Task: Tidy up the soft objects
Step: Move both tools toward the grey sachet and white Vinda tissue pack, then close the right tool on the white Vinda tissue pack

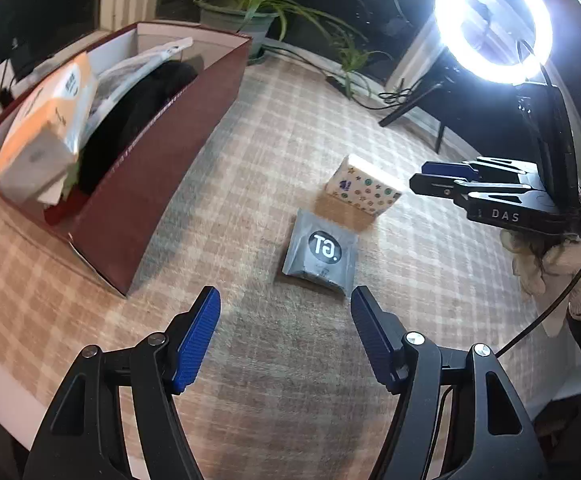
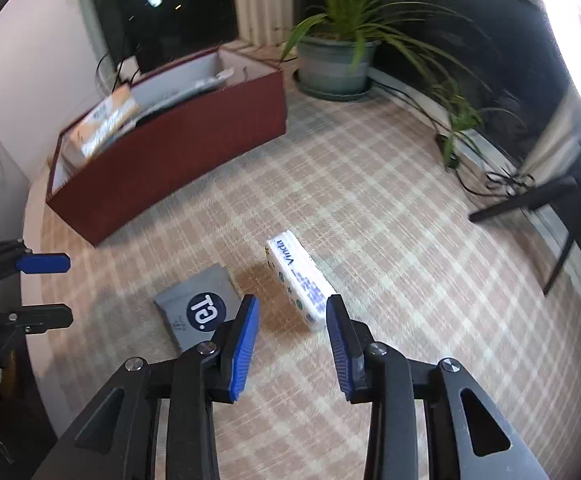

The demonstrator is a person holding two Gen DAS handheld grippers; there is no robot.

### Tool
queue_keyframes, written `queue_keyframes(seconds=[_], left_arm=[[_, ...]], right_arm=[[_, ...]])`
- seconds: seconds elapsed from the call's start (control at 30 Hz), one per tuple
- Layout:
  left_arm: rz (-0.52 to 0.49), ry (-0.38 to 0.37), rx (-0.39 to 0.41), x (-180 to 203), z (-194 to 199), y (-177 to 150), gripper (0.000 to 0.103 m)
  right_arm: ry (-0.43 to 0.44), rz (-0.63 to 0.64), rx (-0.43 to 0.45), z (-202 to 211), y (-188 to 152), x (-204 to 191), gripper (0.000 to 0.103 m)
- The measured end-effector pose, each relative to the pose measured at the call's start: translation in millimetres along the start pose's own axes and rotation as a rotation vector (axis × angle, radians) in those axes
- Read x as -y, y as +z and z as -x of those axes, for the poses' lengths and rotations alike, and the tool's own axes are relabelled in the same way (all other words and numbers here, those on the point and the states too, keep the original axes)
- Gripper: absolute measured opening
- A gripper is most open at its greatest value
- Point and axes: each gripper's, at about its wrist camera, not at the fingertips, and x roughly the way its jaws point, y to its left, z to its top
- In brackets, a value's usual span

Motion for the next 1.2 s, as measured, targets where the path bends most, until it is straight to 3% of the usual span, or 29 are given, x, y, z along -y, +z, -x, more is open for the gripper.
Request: queue_keyframes(seconds=[0.43, 0.7, 0.77, 0.9, 1.0, 1.2], left_arm=[[0.07, 0.059, -0.054, 17.5, -29.9, -8.2, 0.067], [-0.001, 0.095, -0.078, 36.1, -42.9, 0.9, 0.067], [-0.011, 0.1, -0.076, 39.0, -43.6, 5.9, 0.067], [-0.024, 0.106, -0.075, 42.0, -44.2, 13.5, 0.067], [-0.029, 0.108, -0.076, 40.7, -43.9, 15.6, 0.067], [-0.024, 0.114, -0.082, 38.3, -44.5, 16.4, 0.067]], right_arm=[[-0.033, 0.26, -0.05, -56.1, 9.7, -6.9, 0.028], [0.012, 0.221, -0.046, -68.6, 23.4, 19.3, 0.028], [0.037, 0.196, -0.05, -71.1, 25.6, 26.5, 0.032], [0.138, 0.157, -0.066, -72.7, 31.5, 38.4, 0.058], [0.167, 0.194, -0.07, -73.5, 34.6, 36.0, 0.059], [0.12, 0.234, -0.106, -94.5, 47.2, 37.8, 0.059]])
